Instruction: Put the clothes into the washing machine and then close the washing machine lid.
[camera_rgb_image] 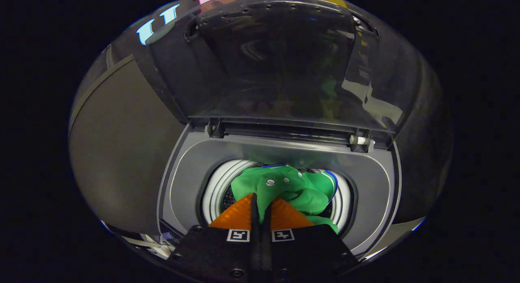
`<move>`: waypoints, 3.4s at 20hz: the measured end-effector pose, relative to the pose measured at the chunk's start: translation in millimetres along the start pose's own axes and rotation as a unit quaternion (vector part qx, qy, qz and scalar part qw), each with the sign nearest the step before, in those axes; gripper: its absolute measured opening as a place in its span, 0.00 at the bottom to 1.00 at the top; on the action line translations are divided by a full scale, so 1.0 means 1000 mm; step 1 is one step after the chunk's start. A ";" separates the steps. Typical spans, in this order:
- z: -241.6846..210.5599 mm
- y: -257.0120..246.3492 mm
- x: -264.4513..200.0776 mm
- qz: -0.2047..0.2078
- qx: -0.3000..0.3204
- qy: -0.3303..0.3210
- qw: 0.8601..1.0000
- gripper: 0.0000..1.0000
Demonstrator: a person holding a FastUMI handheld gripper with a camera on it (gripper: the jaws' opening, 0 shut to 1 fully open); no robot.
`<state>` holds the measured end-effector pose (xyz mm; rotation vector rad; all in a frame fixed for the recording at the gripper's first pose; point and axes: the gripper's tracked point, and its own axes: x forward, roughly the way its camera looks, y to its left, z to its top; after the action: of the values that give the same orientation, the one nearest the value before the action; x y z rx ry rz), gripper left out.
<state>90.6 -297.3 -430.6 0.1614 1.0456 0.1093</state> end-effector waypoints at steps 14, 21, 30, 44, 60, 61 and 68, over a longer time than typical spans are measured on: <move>-0.014 -0.010 0.009 -0.046 0.022 0.018 0.999 0.15; -0.008 -0.017 0.004 -0.068 0.023 0.002 0.997 1.00; 0.035 0.018 -0.034 -0.033 0.022 -0.086 0.996 0.99; 0.246 0.071 -0.201 -0.004 -0.065 -0.366 0.928 0.99; 0.273 0.003 -0.096 -0.073 0.007 -0.230 0.970 1.00; 0.271 0.002 -0.099 -0.074 0.007 -0.226 0.971 1.00; 0.271 0.001 -0.100 -0.089 0.001 -0.244 0.966 1.00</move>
<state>276.2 -335.3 -211.9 0.0885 0.5647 -0.0930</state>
